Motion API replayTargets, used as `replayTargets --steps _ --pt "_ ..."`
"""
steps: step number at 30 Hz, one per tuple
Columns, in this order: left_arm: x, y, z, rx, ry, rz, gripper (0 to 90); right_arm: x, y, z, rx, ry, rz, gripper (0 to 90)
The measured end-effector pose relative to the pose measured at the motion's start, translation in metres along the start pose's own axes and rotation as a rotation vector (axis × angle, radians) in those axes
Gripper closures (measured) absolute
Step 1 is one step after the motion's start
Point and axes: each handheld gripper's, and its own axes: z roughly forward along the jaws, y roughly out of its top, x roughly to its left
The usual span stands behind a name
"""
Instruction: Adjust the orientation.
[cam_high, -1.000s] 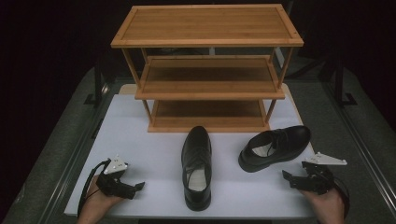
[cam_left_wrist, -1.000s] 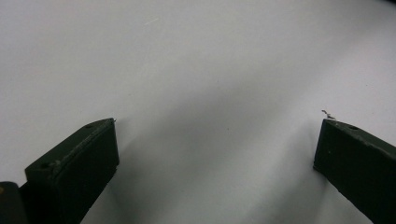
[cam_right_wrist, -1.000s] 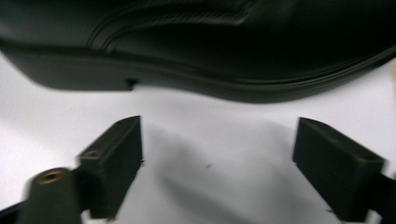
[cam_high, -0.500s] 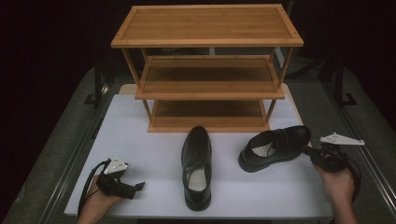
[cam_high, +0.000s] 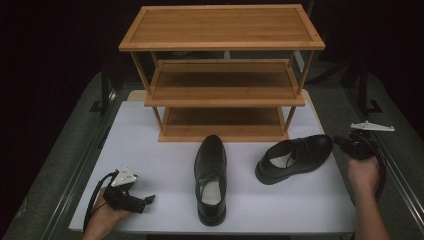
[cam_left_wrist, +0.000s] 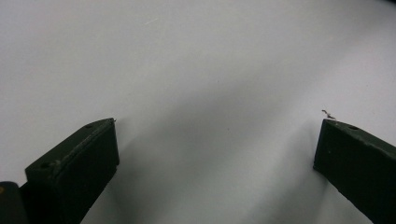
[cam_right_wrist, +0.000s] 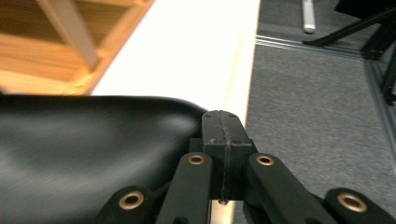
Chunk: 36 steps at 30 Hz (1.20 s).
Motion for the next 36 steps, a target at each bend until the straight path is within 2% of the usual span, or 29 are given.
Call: replayTargets --steps 6,13,15,17,21,24,26,28,36 --pt "0.000 0.000 0.000 0.001 0.000 0.000 0.0 -0.017 0.005 0.016 0.031 -0.020 0.030 89.8" --pt "0.000 0.000 0.000 0.000 -0.001 0.000 0.0 -0.021 -0.001 0.030 0.071 0.003 0.041 89.9" --pt "0.000 0.000 0.000 0.001 -0.001 0.000 0.0 -0.019 -0.002 0.033 0.081 0.017 0.034 89.9" --pt "0.000 0.000 0.000 0.001 -0.001 0.000 0.0 -0.016 -0.002 0.034 0.077 0.009 0.029 90.0" --pt "0.000 0.000 0.000 0.001 -0.001 0.000 0.0 -0.014 -0.001 0.036 0.074 0.032 0.036 90.0" --pt "0.000 0.000 0.000 0.001 -0.001 0.000 0.0 -0.009 0.001 0.038 0.071 0.053 0.024 90.0" --pt "0.000 0.000 0.000 0.001 -0.001 0.000 0.0 0.000 0.003 0.041 0.070 0.071 -0.001 90.0" --pt "0.000 0.000 0.000 0.001 -0.001 0.000 0.0 0.002 0.004 0.042 0.070 0.076 -0.006 90.0" --pt "0.000 0.000 0.000 0.001 -0.001 0.000 0.0 0.025 0.008 0.050 0.060 0.136 -0.053 90.0"
